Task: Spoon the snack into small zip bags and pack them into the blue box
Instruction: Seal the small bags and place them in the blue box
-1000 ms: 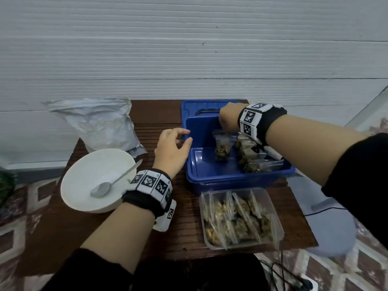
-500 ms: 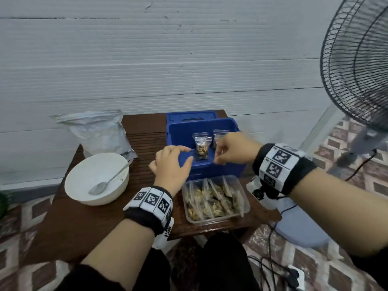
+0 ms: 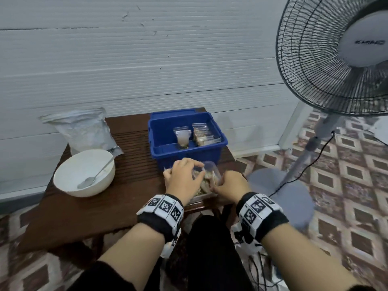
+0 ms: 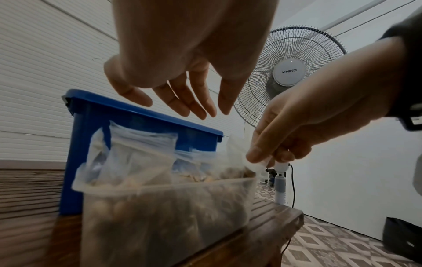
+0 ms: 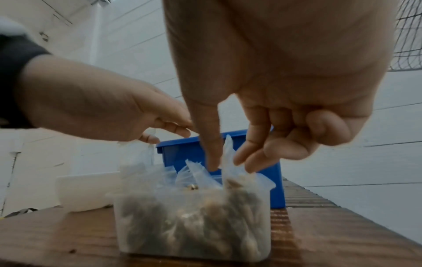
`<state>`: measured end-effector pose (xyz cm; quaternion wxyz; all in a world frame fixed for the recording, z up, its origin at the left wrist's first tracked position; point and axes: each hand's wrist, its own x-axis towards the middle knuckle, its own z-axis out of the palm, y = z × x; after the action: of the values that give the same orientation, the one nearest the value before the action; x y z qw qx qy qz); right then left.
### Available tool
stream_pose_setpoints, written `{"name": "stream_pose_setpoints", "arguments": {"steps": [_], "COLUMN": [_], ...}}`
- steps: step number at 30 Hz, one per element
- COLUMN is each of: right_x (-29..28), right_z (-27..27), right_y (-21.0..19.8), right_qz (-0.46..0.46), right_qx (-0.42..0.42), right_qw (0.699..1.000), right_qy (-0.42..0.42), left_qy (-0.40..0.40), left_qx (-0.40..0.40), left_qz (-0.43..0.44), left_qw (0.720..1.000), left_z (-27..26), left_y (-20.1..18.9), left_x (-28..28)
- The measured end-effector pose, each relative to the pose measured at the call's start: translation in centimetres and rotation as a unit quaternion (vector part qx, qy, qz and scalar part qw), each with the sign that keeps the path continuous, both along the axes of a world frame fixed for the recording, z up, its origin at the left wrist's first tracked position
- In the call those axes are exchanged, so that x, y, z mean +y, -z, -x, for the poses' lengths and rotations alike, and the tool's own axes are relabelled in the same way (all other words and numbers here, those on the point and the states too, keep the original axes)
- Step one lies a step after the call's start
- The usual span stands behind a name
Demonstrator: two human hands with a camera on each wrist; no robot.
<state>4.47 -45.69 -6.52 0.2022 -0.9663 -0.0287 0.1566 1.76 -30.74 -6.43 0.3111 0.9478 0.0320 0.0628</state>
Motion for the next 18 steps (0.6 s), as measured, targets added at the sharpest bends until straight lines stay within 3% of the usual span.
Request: {"name": "stream_pose_setpoints", "arguments": {"steps": [8,12,18], "right_x": [-0.4,-0.8,-1.1], "right_z": [0.6,0.5,0.4], "right_y": [0.2,-0.3,-0.9], "right_qz": [-0.013,-0.101,-0.216], "right_qx": [-0.153,-0.209,-0.229], "right_qw": [0.988,0.972,0.948], "right_qy": [0.009,-0.018,-0.038], "left_qy": [0.043,0.036,0.016], "left_qx": [0.021,0.019,-0.02], "left_qz": [0.022,0.059,0.11], "left_qw": [0.999,0.997,0.994], "left_z": [-0.1,-0.7,-1.1], "left_y": [-0.4,-0.9,-1.4], "left_x": [-0.2,-0.1,0.5]}}
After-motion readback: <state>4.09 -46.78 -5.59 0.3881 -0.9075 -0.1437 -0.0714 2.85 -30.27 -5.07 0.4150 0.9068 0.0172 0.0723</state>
